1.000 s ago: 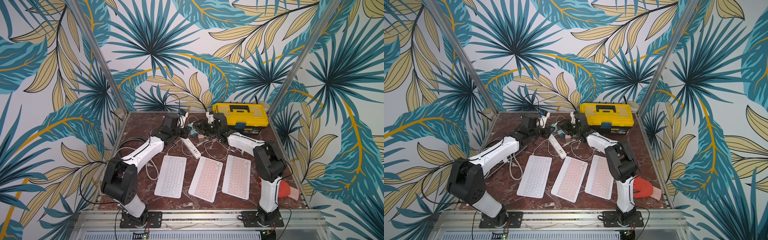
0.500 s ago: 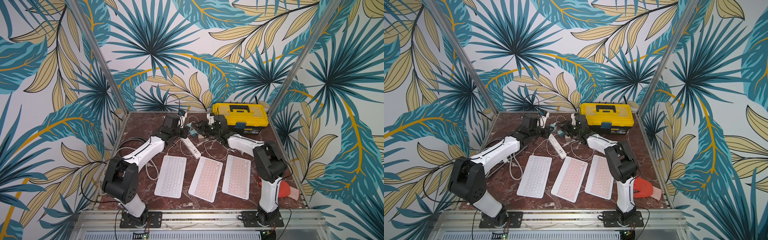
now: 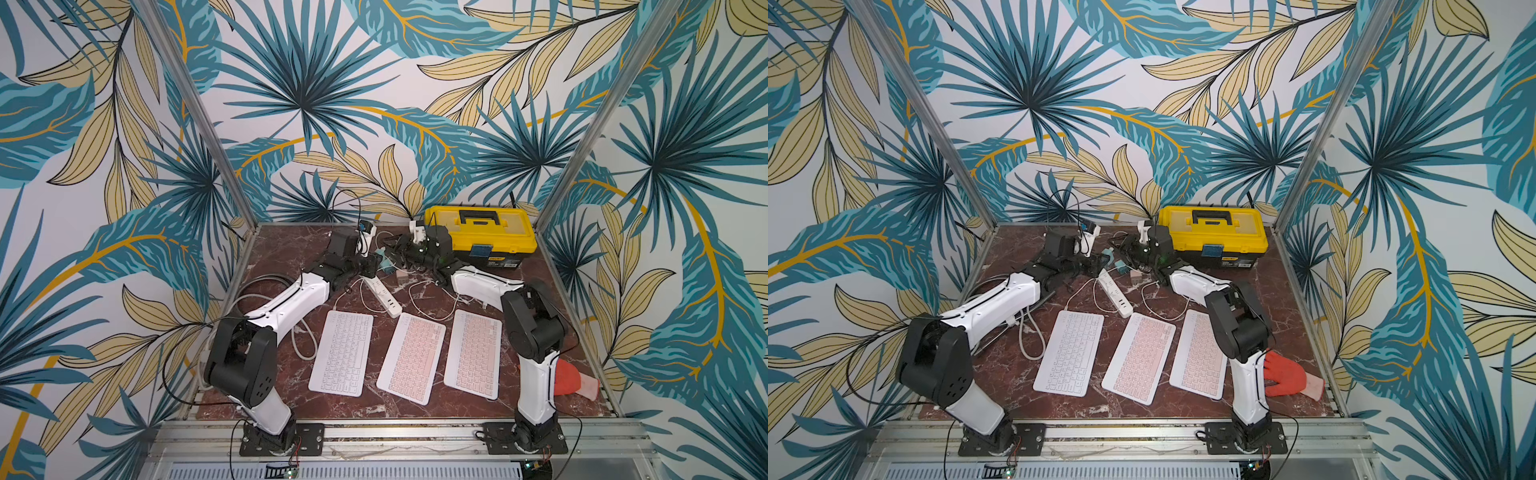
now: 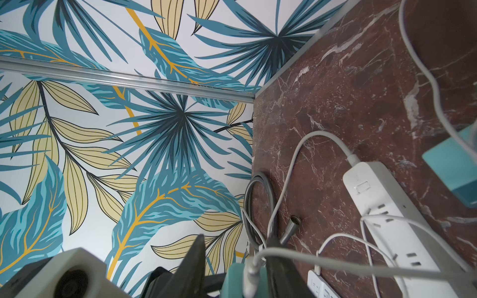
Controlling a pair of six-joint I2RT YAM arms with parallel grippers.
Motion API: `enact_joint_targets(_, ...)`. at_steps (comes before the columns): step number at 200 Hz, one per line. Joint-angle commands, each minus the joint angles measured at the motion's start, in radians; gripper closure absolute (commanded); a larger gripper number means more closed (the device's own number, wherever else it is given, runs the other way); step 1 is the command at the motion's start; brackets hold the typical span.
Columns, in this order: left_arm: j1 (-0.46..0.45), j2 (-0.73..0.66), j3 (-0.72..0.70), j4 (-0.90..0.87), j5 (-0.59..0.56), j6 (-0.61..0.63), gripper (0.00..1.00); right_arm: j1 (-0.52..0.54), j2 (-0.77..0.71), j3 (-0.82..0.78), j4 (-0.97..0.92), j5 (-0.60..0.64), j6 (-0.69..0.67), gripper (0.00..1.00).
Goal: Unplug the wireless keyboard
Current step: Remove the power cord from the plug.
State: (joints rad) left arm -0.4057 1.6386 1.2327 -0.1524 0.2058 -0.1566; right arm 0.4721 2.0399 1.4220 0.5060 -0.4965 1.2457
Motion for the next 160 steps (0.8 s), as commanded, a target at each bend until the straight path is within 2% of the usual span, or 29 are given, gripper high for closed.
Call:
enact_joint_targets(1,-0.006,0.003,-0.014,0.02,0.014,-0.007,1.0,0.009,0.031,0.019,0.036,-0.017,0.029,0.62)
enact_joint_targets(20,-0.009,-0.002,-0.015,0.02,0.01,-0.007,1.0,0.009,0.04,0.015,0.046,-0.017,0.043,0.66)
enact_joint_targets(99,-0.018,-0.045,-0.044,0.022,0.0,-0.02,1.0,-0.009,0.045,-0.006,0.017,0.036,0.09,0.94)
enact_joint_targets(127,-0.016,-0.102,-0.117,0.106,0.013,-0.047,1.0,-0.024,0.027,-0.042,0.03,0.097,0.107,0.97)
enact_joint_targets(160,-0.011,-0.147,-0.18,0.186,0.084,-0.068,1.0,-0.037,0.024,-0.073,0.095,0.147,0.151,0.98)
